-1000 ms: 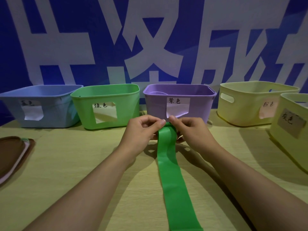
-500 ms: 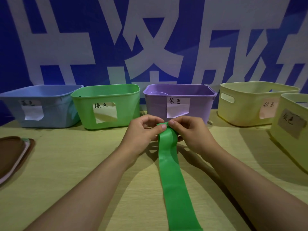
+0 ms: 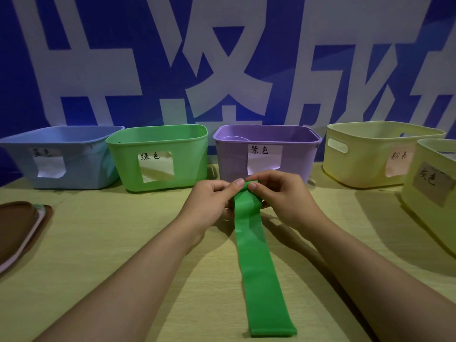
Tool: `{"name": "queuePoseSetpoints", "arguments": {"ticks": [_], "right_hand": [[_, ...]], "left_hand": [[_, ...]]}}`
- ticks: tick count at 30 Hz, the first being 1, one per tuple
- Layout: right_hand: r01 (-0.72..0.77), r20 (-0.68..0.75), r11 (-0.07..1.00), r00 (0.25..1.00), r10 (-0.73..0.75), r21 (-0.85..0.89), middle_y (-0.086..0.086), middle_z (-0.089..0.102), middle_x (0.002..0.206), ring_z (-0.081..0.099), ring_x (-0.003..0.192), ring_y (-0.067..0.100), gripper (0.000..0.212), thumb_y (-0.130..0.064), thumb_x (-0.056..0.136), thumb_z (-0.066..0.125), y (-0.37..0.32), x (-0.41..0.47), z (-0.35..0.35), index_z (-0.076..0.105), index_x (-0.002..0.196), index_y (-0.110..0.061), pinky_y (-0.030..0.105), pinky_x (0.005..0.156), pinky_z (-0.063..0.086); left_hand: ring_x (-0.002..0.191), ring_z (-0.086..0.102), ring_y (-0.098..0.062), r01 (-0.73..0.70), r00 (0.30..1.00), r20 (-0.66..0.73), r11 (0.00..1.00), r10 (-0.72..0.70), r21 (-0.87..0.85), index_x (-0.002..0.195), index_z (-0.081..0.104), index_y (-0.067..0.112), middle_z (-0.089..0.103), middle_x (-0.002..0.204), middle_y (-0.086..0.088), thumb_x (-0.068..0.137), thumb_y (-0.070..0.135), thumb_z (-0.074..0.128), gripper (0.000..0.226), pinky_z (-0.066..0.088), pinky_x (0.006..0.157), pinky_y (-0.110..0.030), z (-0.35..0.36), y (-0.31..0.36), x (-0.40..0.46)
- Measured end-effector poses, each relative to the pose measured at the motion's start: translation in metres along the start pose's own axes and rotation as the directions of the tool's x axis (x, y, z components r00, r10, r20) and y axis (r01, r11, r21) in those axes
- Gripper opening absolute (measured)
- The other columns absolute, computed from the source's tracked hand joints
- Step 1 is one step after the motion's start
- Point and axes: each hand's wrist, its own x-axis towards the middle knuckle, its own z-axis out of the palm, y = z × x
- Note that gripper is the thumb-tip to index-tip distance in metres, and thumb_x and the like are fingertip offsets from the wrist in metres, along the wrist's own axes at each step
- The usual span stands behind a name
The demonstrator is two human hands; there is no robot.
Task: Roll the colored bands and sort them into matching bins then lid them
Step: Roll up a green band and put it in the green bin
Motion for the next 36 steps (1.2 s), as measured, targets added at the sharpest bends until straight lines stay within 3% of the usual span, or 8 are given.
{"name": "queuePoseSetpoints", "arguments": {"ticks": [3, 6, 9, 13, 18, 24, 36], "right_hand": [[-0.008, 0.007, 1.000, 1.000, 0.008, -0.017, -0.001, 0.078, 0.096, 0.074, 0.089, 0.010, 0.015, -0.019, 0.096, 0.069, 0.0004, -0.0001, 0.0002, 0.076, 0.109, -0.018, 0.022, 0.070, 0.058], [-0.024, -0.001, 1.000, 1.000, 0.024, -0.003, 0.001, 0.077, 0.096, 0.074, 0.088, 0.016, 0.014, -0.027, 0.097, 0.068, 0.0006, -0.0015, 0.0012, 0.075, 0.108, -0.020, 0.024, 0.068, 0.057], [-0.099, -0.017, 0.995, 0.995, 0.099, 0.015, 0.006, 0.076, 0.093, 0.074, 0.085, 0.023, 0.033, -0.046, 0.098, 0.061, -0.0034, -0.0036, 0.0030, 0.075, 0.103, -0.017, 0.028, 0.066, 0.061], [-0.172, -0.039, 0.983, 0.985, 0.169, -0.065, 0.018, 0.072, 0.079, 0.071, 0.067, 0.025, 0.056, -0.058, 0.096, 0.056, -0.0058, -0.0041, 0.0035, 0.075, 0.092, -0.005, 0.041, 0.066, 0.061], [-0.156, -0.046, 0.983, 0.987, 0.152, -0.101, 0.017, 0.073, 0.076, 0.073, 0.072, 0.034, 0.047, -0.049, 0.097, 0.061, -0.0066, -0.0040, 0.0031, 0.074, 0.085, -0.005, 0.045, 0.065, 0.062], [-0.125, -0.055, 0.987, 0.991, 0.120, -0.097, 0.011, 0.074, 0.076, 0.072, 0.073, 0.028, 0.032, -0.041, 0.095, 0.067, -0.0050, -0.0038, 0.0024, 0.076, 0.088, -0.012, 0.040, 0.066, 0.062], [-0.100, -0.027, 0.993, 0.995, 0.099, -0.057, 0.005, 0.076, 0.084, 0.070, 0.069, 0.009, 0.014, -0.023, 0.094, 0.071, -0.0040, -0.0028, 0.0027, 0.075, 0.099, -0.011, 0.022, 0.060, 0.058]], "left_hand": [[0.089, 0.077, -0.026, 0.002, 1.000, -0.010, 1.000, -0.002, -0.015, 0.097, 0.079, 0.011, 0.080, 0.092, -0.007, 0.095, 0.035, 0.071, 0.026, 0.060, 0.073, -0.033, -0.0014, 0.0000, 0.0001], [0.094, 0.077, -0.029, 0.021, 1.000, 0.003, 0.998, -0.021, -0.055, 0.097, 0.080, 0.012, 0.080, 0.095, -0.010, 0.094, 0.034, 0.072, 0.024, 0.061, 0.089, -0.045, -0.0023, 0.0002, 0.0005], [0.096, 0.076, -0.031, 0.023, 1.000, 0.016, 0.997, -0.022, -0.072, 0.100, 0.079, 0.012, 0.080, 0.097, -0.011, 0.094, 0.031, 0.072, 0.021, 0.058, 0.096, -0.051, -0.0022, 0.0003, -0.0001], [0.097, 0.076, -0.032, 0.018, 0.999, 0.031, 0.994, -0.014, -0.105, 0.104, 0.077, 0.008, 0.079, 0.098, -0.012, 0.093, 0.022, 0.074, 0.018, 0.060, 0.093, -0.049, -0.0011, -0.0003, -0.0006], [0.097, 0.077, -0.030, 0.025, 0.999, 0.043, 0.992, -0.020, -0.123, 0.104, 0.077, 0.008, 0.079, 0.099, -0.013, 0.092, 0.017, 0.075, 0.015, 0.061, 0.089, -0.044, -0.0022, -0.0002, -0.0003], [0.095, 0.077, -0.029, 0.056, 0.997, 0.067, 0.988, -0.047, -0.146, 0.107, 0.074, 0.008, 0.079, 0.101, -0.013, 0.093, 0.014, 0.074, 0.016, 0.061, 0.079, -0.037, -0.0024, 0.0013, -0.0012], [0.095, 0.077, -0.028, 0.121, 0.987, 0.121, 0.981, -0.102, -0.155, 0.113, 0.073, 0.009, 0.079, 0.102, -0.012, 0.097, 0.020, 0.069, 0.020, 0.060, 0.086, -0.039, -0.0021, 0.0026, -0.0024]]}}
